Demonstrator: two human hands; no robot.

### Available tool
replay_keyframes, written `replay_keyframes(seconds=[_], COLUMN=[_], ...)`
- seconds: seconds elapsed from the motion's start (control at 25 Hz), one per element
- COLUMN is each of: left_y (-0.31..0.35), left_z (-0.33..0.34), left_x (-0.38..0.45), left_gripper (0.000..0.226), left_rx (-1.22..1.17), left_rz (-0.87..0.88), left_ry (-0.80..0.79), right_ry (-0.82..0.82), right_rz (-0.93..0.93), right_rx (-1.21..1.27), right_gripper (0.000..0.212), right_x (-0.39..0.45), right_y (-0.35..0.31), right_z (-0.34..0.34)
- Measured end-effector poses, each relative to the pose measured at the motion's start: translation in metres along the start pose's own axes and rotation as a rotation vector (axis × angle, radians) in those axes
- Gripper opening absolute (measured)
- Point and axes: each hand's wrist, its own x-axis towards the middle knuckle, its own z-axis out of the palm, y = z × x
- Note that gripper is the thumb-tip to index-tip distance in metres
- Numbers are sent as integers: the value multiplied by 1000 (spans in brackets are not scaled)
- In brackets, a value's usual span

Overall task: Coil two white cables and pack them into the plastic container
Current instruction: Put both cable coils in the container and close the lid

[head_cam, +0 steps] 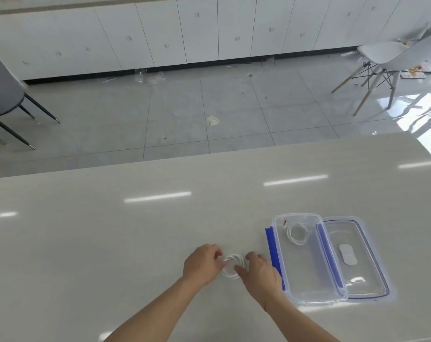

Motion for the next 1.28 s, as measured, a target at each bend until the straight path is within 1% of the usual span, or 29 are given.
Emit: replay_keyframes(seconds=[0.16,0.28,0.4,0.56,0.68,0.8,0.88,1.0,1.12,1.2,1.28], left_y=[12,14,15,15,14,11,9,2,-5,-5,0], left_z=[8,13,18,20,20,20,14,-2,-22,-33,-40], left_x=[10,12,12,12,9,5,2,-1,-9,-18,-25], left_gripper=[28,21,18,19,19,18,15,13,12,10,8], left_rx=[111,191,223,212,145,50,-36,-158,-361,-488,-566], left_rz=[41,76,122,117,111,91,70,97,129,147,174], left_ry=[41,62,77,84,70,35,17,-42,-160,-276,-344], right_ry=[41,71,93,110,138,137,110,22,-70,-97,-118], right_rz=[72,82,84,65,43,49,49,40,44,50,59], right_rx=[-16,-11,4,2,-22,61,100,193,400,474,561], right_gripper=[38,28,16,16,14,12,11,16,14,14,13], right_x=[7,9,11,13,12,8,5,-2,-16,-29,-42], right_y=[-5,-10,-13,-13,-10,-6,-5,-4,1,4,7], right_z=[7,14,20,22,23,21,17,4,-13,-23,-33])
